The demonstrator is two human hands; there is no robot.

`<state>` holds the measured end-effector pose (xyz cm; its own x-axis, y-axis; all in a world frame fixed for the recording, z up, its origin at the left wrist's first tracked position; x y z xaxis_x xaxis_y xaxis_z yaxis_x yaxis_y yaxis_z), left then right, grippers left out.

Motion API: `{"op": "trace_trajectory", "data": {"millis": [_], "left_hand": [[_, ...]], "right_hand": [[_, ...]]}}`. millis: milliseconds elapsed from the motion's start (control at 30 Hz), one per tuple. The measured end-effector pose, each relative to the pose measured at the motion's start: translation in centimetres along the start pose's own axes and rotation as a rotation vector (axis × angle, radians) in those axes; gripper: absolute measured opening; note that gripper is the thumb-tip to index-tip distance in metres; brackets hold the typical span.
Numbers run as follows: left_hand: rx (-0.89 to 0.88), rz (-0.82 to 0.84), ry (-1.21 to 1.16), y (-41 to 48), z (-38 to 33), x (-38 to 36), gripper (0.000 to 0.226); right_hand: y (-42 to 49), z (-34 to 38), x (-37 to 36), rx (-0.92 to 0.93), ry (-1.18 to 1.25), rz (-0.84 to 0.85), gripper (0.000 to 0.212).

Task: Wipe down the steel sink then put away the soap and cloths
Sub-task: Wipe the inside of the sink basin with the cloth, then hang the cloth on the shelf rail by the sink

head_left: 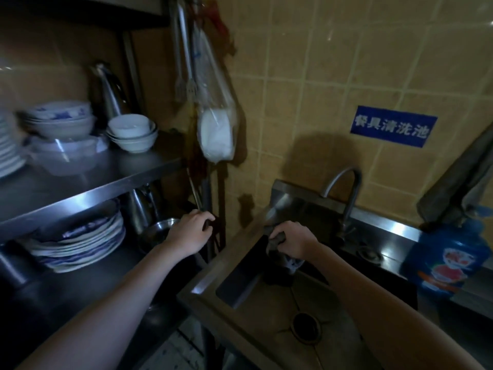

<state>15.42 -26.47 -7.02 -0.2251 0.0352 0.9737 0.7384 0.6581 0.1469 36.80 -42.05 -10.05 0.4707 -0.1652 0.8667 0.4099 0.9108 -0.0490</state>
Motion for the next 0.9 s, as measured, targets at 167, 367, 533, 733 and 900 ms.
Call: {"op": "trace_trajectory", "data": {"millis": [167,367,533,733,900], "left_hand": [[0.067,-0.01,0.072,0.8,5.4,3.0,0.028],[0.176,-0.051,0.109,1.3,10.9,5.9,0.03],[0.232,-0.072,0.172,2.4,14.4,8.2,0.038],[0.289,-0.111,0.196,3.1,17.8,10.3,0.035],[0.357,-0.152,0.16,4.8,21.6,11.8,0.036]], "right_hand": [[4.3,4.0,0.3,0.07,0.007,0.055,0.033],[9.5,10.6,-0.2,0.141,-0.063,0.067,0.036],[13.5,15.3,-0.1,0.214,-0.036,0.076,0.029],[19.3,20.8,0.3,0.306,-0.076,0.036,0.03],[25.4,25.3,0.8,0.377,0.008,0.052,0.028]]}}
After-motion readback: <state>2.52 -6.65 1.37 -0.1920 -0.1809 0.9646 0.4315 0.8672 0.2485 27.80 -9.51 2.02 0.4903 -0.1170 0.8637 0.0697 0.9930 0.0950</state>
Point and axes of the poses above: each hand's wrist, its own y-axis towards the middle knuckle, its own x-axis out of the back of the hand, z = x × y, the point moved 3 cm from there along y, towards the middle knuckle, and after that the axes turned 11 degrees about y, right-handed, at the moved point
